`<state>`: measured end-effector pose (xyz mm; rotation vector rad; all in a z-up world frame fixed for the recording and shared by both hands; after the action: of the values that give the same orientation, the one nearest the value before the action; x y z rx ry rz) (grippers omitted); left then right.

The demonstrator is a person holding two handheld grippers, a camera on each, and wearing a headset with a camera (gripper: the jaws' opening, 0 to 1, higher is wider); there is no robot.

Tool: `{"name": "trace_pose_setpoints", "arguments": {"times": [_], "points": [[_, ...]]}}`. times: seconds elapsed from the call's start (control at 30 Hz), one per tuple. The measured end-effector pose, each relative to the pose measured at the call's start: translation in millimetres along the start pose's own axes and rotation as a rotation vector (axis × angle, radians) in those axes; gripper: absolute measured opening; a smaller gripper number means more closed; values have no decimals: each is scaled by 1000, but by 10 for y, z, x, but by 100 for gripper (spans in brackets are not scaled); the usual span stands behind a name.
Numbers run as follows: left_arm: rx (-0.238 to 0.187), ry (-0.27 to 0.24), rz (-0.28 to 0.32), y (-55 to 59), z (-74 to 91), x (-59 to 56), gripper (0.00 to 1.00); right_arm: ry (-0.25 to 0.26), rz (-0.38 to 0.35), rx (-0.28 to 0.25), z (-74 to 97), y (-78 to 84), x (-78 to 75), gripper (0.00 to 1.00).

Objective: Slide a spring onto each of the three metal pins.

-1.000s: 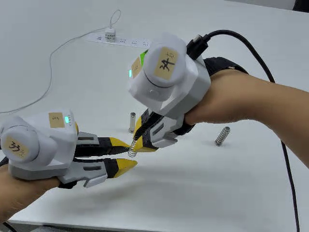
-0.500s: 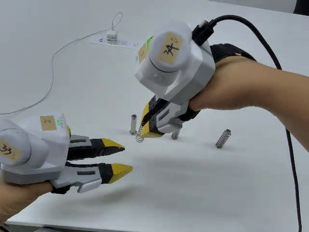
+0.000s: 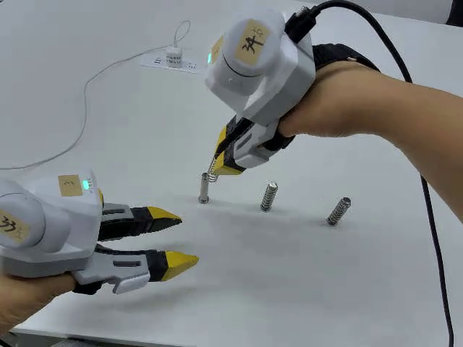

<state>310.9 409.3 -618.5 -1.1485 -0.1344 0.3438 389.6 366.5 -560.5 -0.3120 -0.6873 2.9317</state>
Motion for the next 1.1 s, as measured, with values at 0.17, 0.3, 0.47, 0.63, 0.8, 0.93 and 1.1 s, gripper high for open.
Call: {"name": "trace_pose_setpoints", "arguments": {"times": [0.17,0.3,0.47,0.63,0.8,0.93,1.1], "points": [[-3,-5,2,1,10,10,39,3,-4,12,-78,4,-86,12],[-3,-9,4,9,22,22,39,-4,-5,20,-116,7,-81,12],[-5,-15,10,25,34,34,40,-17,-7,30,-162,12,-70,12],[-5,-18,14,35,40,40,40,-23,-10,35,-196,9,-87,12],[-2,-19,15,43,47,48,40,-35,-14,48,-230,26,-78,12],[-1,-19,15,48,50,48,39,-43,-17,60,-272,33,-62,12],[2,-17,15,52,48,50,39,-55,-21,73,-344,42,-40,12]]}}
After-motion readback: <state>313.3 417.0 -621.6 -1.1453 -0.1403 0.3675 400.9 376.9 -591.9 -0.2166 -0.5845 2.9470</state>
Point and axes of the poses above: the centre of the closed fingertips' face, and the gripper's own axes: z roughly backward along the fingers, x roughly to its left, y roughly out of its underside, the point moved 2 cm from there along z, roughly backward along the fingers, and after that the axes turned 1 degree about -z, right-handed, at the moved point
